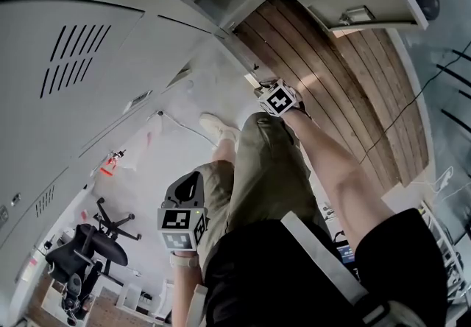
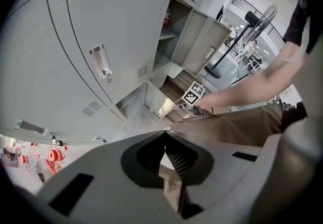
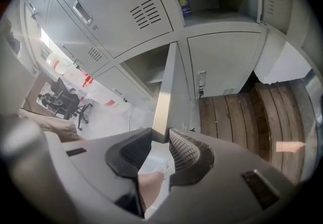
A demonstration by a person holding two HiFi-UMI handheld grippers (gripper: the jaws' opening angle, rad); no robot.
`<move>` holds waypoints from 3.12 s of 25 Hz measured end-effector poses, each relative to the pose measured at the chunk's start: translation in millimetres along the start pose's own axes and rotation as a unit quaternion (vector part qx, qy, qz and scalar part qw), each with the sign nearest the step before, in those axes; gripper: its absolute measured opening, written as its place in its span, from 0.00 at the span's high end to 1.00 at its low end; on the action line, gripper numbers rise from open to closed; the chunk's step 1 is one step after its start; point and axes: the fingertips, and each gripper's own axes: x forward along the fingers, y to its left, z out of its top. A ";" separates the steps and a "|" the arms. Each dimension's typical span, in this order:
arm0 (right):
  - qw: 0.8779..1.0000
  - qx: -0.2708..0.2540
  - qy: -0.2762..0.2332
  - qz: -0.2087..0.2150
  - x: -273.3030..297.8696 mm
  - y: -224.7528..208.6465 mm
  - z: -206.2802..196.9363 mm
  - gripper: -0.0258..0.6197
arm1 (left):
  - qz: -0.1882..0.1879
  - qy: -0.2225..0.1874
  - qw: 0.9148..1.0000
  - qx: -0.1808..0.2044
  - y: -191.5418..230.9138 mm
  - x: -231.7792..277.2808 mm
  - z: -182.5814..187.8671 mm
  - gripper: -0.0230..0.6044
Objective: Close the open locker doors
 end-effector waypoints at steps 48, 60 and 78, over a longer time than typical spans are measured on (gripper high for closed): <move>0.997 0.033 -0.067 -0.016 113.7 170.8 115.8 0.71 | -0.064 0.037 0.994 0.085 178.9 -38.2 -92.5 0.95; 0.996 -0.022 -0.083 -0.008 137.3 194.9 164.2 0.67 | -0.061 0.043 0.994 0.084 191.6 -39.1 -98.1 0.95; 0.992 -0.081 -0.092 -0.008 151.5 200.0 191.4 0.53 | -0.050 0.032 0.993 0.105 204.0 -35.8 -86.9 0.95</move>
